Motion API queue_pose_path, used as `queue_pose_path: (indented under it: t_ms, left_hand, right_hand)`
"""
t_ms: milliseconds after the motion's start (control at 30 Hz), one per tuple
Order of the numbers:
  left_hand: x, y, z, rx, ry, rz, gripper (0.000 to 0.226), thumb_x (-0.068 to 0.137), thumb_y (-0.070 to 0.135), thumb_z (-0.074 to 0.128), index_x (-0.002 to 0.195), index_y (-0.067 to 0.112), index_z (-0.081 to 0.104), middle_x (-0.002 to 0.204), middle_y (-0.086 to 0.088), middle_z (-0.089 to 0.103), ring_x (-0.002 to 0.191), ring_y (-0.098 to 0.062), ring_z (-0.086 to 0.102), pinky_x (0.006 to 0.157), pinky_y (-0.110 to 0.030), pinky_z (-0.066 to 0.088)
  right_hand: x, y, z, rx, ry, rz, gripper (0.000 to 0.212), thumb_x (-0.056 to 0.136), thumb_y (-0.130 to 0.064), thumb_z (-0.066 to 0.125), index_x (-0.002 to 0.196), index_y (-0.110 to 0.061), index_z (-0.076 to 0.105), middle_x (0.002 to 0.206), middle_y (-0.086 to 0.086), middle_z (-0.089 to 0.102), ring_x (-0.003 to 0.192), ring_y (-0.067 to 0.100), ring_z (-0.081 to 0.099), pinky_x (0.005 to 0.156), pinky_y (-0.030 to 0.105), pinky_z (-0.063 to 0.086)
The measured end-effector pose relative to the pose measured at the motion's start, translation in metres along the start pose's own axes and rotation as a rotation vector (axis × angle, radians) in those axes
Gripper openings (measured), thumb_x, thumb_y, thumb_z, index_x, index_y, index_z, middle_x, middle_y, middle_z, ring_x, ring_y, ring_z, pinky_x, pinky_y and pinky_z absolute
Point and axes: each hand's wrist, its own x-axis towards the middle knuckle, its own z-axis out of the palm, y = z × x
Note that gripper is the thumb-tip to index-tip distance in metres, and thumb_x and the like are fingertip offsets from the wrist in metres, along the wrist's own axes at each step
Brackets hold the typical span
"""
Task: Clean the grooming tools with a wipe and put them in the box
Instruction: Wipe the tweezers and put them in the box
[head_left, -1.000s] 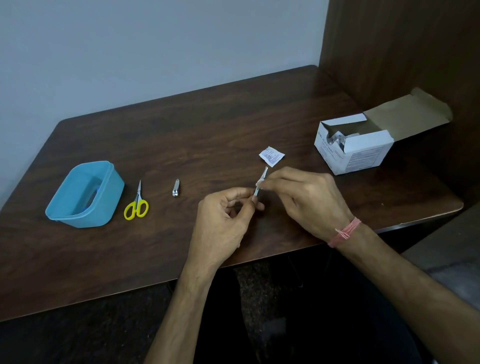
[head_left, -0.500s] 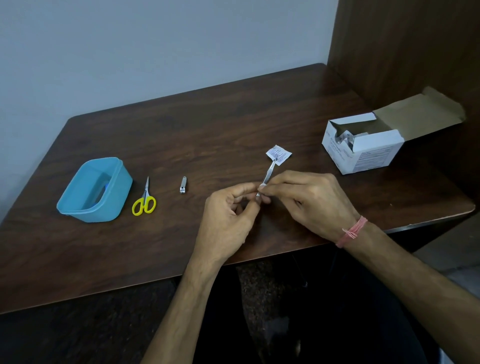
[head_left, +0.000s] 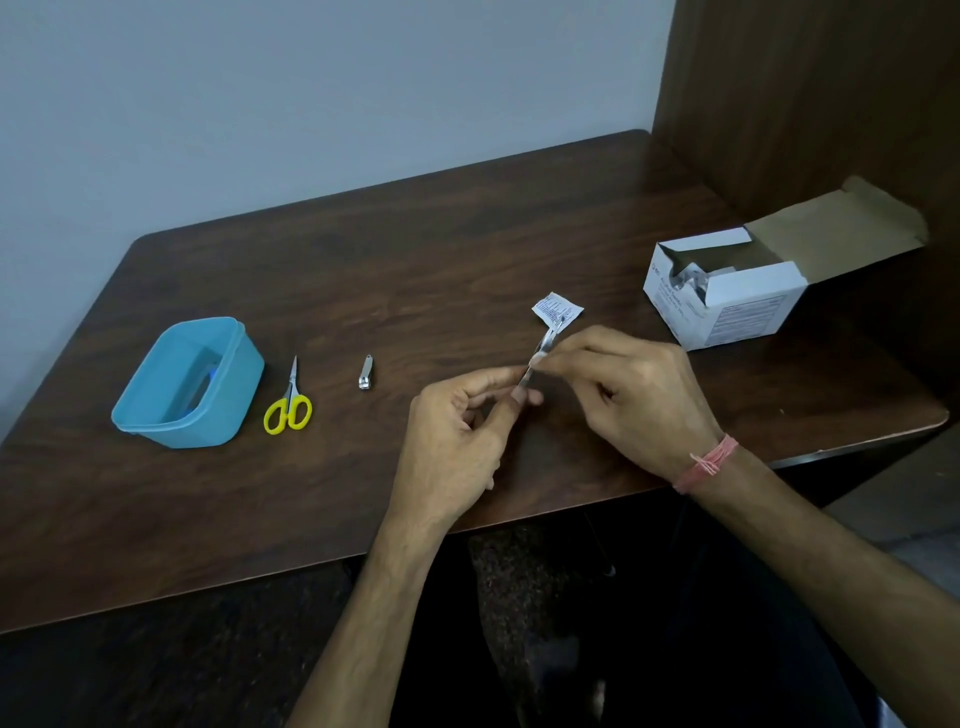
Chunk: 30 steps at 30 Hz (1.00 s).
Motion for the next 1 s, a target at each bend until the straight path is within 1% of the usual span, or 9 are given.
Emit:
queue_pose_path:
  t_ms: [100,200,300,433,600,667,733,867,1000]
  left_hand:
    - [-0.0001,-0.0006,0.0003,-0.009,0.011,-0.009,0.023,0.109,0.019,0.07,0.111,0.036,0.085,0.098,0.013,0.085,0.046,-0.013,0.046,0.039,-0.024,0.043]
    - [-0.0005,-0.0011,-0.0003,-0.003,0.013,-0.008,0.024,0.107,0.016,0.071,0.107,0.034,0.086,0.095,0.01,0.085,0.047,-0.013,0.049,0.04,-0.025,0.044]
    - [0.0006,-0.0012,-0.0007,-0.019,0.024,-0.015,0.024,0.105,0.014,0.071,0.105,0.033,0.086,0.094,0.008,0.085,0.047,-0.011,0.05,0.04,-0.025,0.044]
    - [0.0,-0.0004,-0.0009,-0.008,0.022,-0.037,0.023,0.105,0.013,0.071,0.104,0.031,0.085,0.094,0.011,0.085,0.049,-0.013,0.049,0.041,-0.025,0.045]
    - [0.0003,-0.0012,-0.0005,-0.006,0.022,-0.03,0.026,0.104,0.011,0.07,0.103,0.032,0.086,0.094,0.01,0.085,0.047,-0.012,0.048,0.04,-0.025,0.044]
    - [0.0003,-0.0014,-0.0003,-0.013,0.02,-0.026,0.027,0.104,0.01,0.07,0.103,0.032,0.085,0.094,0.01,0.085,0.046,-0.01,0.048,0.04,-0.024,0.044]
    - [0.0002,-0.0009,-0.0007,-0.008,0.014,-0.025,0.027,0.104,0.01,0.071,0.103,0.032,0.085,0.094,0.01,0.085,0.048,-0.012,0.049,0.041,-0.025,0.045]
    - [0.0005,-0.0018,-0.0009,-0.006,0.022,-0.025,0.027,0.103,0.01,0.072,0.1,0.032,0.087,0.091,0.008,0.085,0.047,-0.012,0.048,0.041,-0.025,0.044]
    - [-0.0002,-0.0002,-0.0001,-0.005,0.009,-0.025,0.028,0.102,0.009,0.07,0.102,0.033,0.086,0.094,0.01,0.085,0.049,-0.011,0.049,0.041,-0.024,0.045]
  right_hand:
    - [0.0014,0.003,0.0022,0.03,0.091,0.092,0.021,0.103,-0.008,0.075,0.115,-0.022,0.087,0.111,-0.008,0.08,0.084,0.011,0.076,0.066,0.041,0.063]
    - [-0.0021,-0.0004,0.0034,0.035,0.034,0.027,0.018,0.103,-0.012,0.079,0.115,-0.023,0.087,0.111,-0.009,0.08,0.079,-0.006,0.06,0.066,0.029,0.06]
    - [-0.0041,-0.0003,0.0056,0.027,-0.007,-0.011,0.022,0.099,-0.009,0.083,0.115,-0.023,0.087,0.113,-0.01,0.08,0.078,-0.004,0.055,0.066,0.021,0.055]
    - [-0.0006,0.0066,0.0066,0.055,0.102,0.137,0.013,0.102,-0.014,0.082,0.111,-0.021,0.087,0.111,-0.01,0.08,0.072,-0.022,0.05,0.067,0.013,0.044]
    - [-0.0034,0.0022,0.0067,0.017,0.022,0.035,0.012,0.102,-0.017,0.081,0.112,-0.022,0.087,0.111,-0.01,0.081,0.081,-0.002,0.069,0.066,0.031,0.061]
    - [-0.0009,0.0061,0.0065,0.051,0.083,0.109,0.012,0.102,-0.016,0.082,0.111,-0.02,0.087,0.11,-0.009,0.081,0.078,-0.019,0.059,0.067,0.017,0.052]
    - [-0.0001,0.0081,0.0064,0.052,0.107,0.156,0.012,0.1,-0.014,0.083,0.11,-0.019,0.088,0.108,-0.008,0.081,0.077,-0.025,0.054,0.07,0.01,0.045]
    - [-0.0045,0.0012,0.0068,0.025,-0.003,0.027,0.013,0.101,-0.015,0.082,0.112,-0.021,0.087,0.111,-0.01,0.081,0.086,0.004,0.075,0.066,0.035,0.063]
    - [0.0011,0.0076,0.0065,0.055,0.071,0.139,0.012,0.1,-0.014,0.083,0.11,-0.02,0.088,0.109,-0.01,0.081,0.081,-0.021,0.06,0.068,0.02,0.053]
